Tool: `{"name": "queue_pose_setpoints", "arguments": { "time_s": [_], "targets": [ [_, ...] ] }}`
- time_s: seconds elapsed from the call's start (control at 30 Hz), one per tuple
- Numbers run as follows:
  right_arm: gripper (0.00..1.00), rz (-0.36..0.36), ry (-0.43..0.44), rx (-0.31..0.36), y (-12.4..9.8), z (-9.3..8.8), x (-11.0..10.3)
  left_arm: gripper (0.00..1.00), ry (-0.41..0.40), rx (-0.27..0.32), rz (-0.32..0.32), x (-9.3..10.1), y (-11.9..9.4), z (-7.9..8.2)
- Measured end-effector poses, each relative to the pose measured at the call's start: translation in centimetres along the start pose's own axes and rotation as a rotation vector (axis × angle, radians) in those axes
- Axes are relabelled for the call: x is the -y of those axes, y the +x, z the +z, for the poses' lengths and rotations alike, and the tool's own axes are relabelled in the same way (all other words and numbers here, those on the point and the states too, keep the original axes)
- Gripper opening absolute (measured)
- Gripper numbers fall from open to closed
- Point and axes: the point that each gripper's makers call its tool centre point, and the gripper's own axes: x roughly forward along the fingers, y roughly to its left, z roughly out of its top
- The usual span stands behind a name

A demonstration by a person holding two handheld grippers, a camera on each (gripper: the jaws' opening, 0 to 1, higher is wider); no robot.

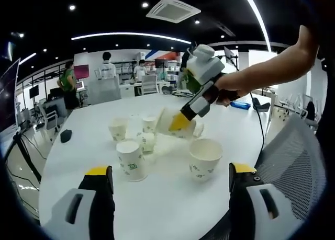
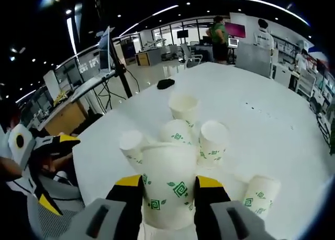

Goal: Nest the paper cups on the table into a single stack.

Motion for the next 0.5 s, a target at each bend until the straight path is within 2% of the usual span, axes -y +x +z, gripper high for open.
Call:
{"name": "queue_pose_setpoints", "arguments": {
  "time_s": [0.13,0.37,0.5],
  "targets": [
    [0.37,-0.002,0.006,0.029,-1.3,0.4,-0.3,0.88,-0.017,0.01,-0.012,0.0,-0.1,1.0],
    [0.37,-0.002,0.024,0.09,-2.5,1.2,-0.9,0.84,-0.035,0.055,-0.026,-0.5,0.0,4.0],
    [0.37,-0.008,0.004,0.143,-3.3,2.0,-1.1,0.77,-0.039,0.075,-0.043,-0.7,0.3,6.2]
  ]
}}
